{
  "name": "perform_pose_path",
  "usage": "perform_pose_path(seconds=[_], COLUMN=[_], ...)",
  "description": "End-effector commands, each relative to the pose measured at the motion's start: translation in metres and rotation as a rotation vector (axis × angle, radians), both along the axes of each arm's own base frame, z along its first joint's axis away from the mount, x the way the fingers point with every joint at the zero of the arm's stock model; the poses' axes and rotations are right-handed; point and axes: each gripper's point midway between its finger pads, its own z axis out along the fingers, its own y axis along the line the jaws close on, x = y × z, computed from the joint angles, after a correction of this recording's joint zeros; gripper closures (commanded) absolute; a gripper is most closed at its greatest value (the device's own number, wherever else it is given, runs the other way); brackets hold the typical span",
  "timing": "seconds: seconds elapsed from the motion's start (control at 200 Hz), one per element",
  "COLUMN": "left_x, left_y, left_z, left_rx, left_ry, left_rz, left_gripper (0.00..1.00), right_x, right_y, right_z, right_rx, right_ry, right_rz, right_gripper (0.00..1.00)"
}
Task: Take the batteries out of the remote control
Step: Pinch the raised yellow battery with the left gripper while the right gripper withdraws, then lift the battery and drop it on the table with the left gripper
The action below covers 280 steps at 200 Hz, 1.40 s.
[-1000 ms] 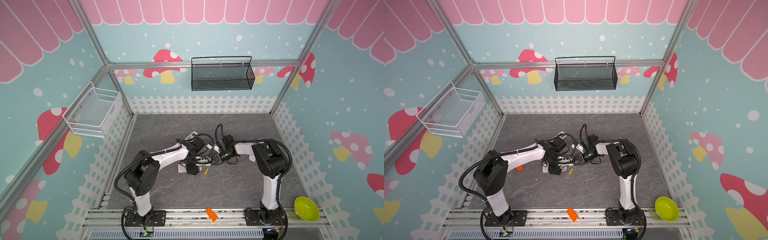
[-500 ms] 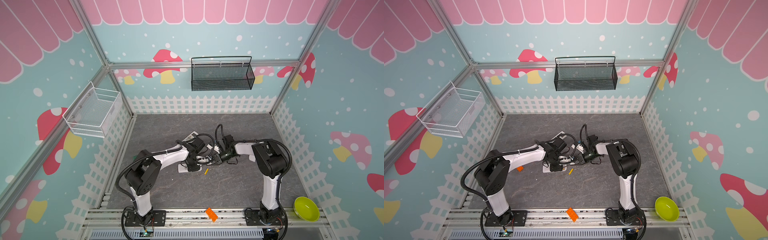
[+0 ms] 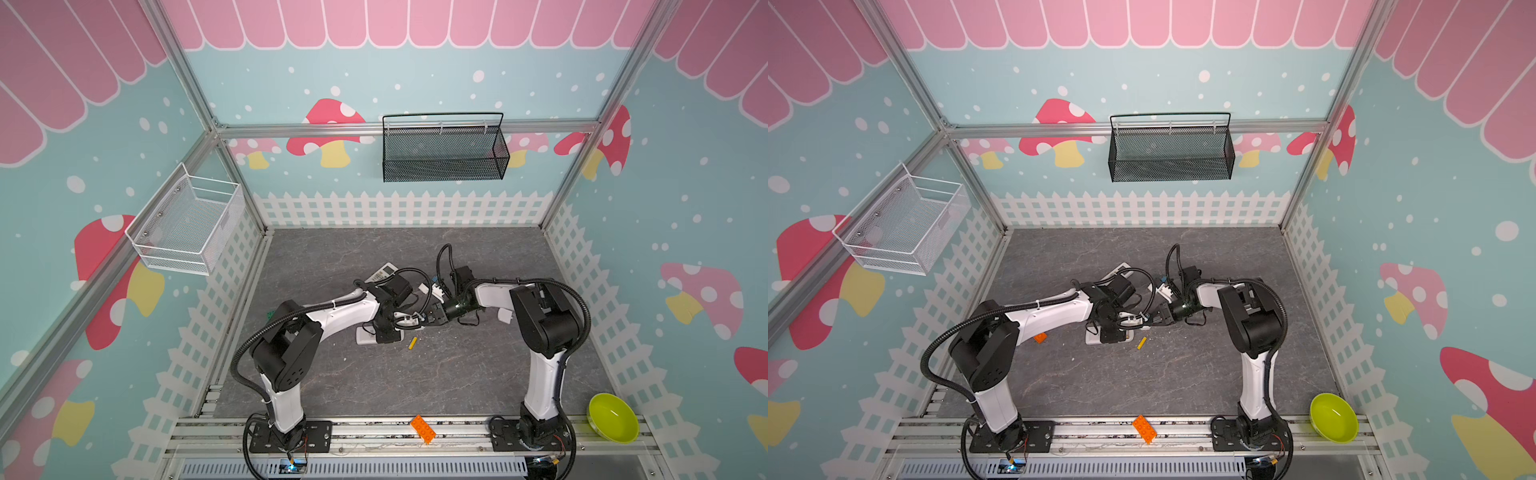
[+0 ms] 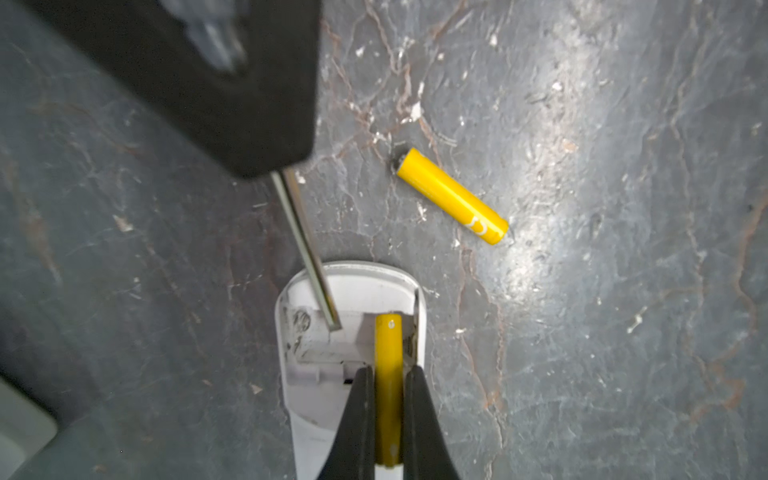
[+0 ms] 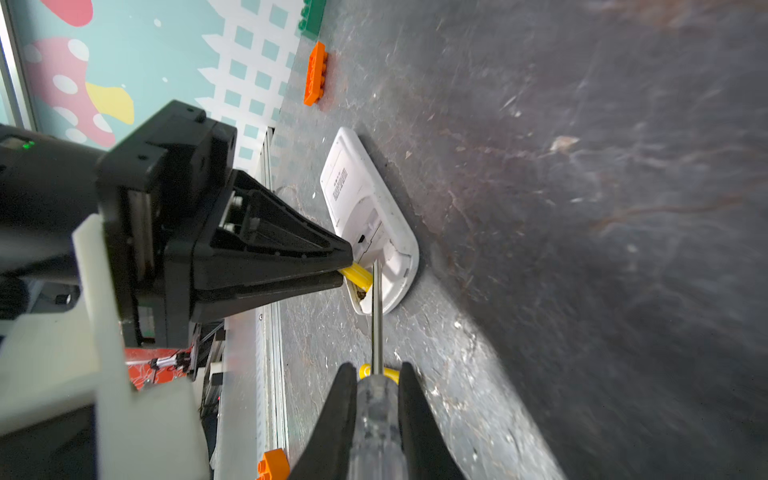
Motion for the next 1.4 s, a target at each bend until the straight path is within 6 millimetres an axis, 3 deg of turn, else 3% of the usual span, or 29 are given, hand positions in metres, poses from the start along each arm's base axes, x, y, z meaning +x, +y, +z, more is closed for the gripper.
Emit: perform_pose_path(seconds=[0.0, 0.19, 0.335, 0.5, 0.6, 0.866, 1.116, 1.396], left_x=[0.011, 0.010, 0.033, 0.063, 0.064, 0.053, 0.039, 0.037], left_y=[-0.008, -0.038, -0.064, -0.086, -0.094, -0.101, -0.104, -0.101], left_z=[0.025, 0.034, 0.034, 0.026, 0.017, -0.011, -0.032, -0.044], left_rx=[-0.011, -0.132, -0.237, -0.325, -0.333, -0.310, -0.305, -0.294], left_ry=[-0.045, -0.040, -0.116, -0.143, -0.150, -0.132, -0.100, -0.100], left_rz=[0.009, 0.012, 0.106, 0.246, 0.258, 0.229, 0.217, 0.221], left_gripper=[1.00, 1.00, 1.00, 1.00, 1.00, 0.97, 0.94, 0.91], right_x=[0.019, 0.045, 0.055, 0.055, 0.048, 0.031, 0.018, 0.011], right_y=[-0.016, -0.054, -0.089, -0.126, -0.142, -0.159, -0.163, -0.172], right_z=[0.032, 0.059, 0.076, 0.084, 0.090, 0.089, 0.083, 0.080], right_rx=[0.013, -0.042, -0.059, -0.118, -0.122, -0.128, -0.132, -0.151], right_ry=[-0.097, -0.199, -0.248, -0.303, -0.336, -0.354, -0.351, -0.361], right_rz=[-0.068, -0.245, -0.423, -0.580, -0.640, -0.670, -0.675, -0.691], right_gripper=[1.00, 1.00, 1.00, 1.00, 1.00, 1.00, 1.00, 1.00])
